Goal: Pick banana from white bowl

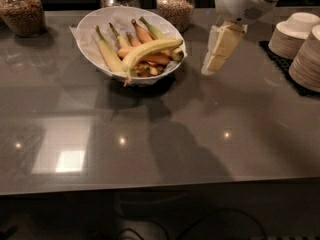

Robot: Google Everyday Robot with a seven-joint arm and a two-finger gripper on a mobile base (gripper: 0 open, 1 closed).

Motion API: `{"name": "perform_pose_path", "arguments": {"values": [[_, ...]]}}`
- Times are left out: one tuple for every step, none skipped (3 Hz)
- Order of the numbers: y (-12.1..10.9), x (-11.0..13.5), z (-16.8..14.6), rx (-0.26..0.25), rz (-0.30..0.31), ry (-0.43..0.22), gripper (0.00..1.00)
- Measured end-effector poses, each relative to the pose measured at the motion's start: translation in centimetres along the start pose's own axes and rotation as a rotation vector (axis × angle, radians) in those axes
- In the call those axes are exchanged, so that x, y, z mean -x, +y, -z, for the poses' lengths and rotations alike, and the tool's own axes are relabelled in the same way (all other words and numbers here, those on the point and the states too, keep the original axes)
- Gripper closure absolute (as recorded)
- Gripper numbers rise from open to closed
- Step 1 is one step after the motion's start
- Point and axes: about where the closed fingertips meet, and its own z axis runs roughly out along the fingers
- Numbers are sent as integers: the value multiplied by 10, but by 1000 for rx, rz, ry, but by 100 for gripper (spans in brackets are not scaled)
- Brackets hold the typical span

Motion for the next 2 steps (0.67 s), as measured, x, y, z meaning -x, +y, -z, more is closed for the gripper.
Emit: {"name": "perform_pose_path", "arguments": {"values": [[-21,2,-27,-52,29,-56,0],[-39,9,-59,-76,36,-124,2]]}}
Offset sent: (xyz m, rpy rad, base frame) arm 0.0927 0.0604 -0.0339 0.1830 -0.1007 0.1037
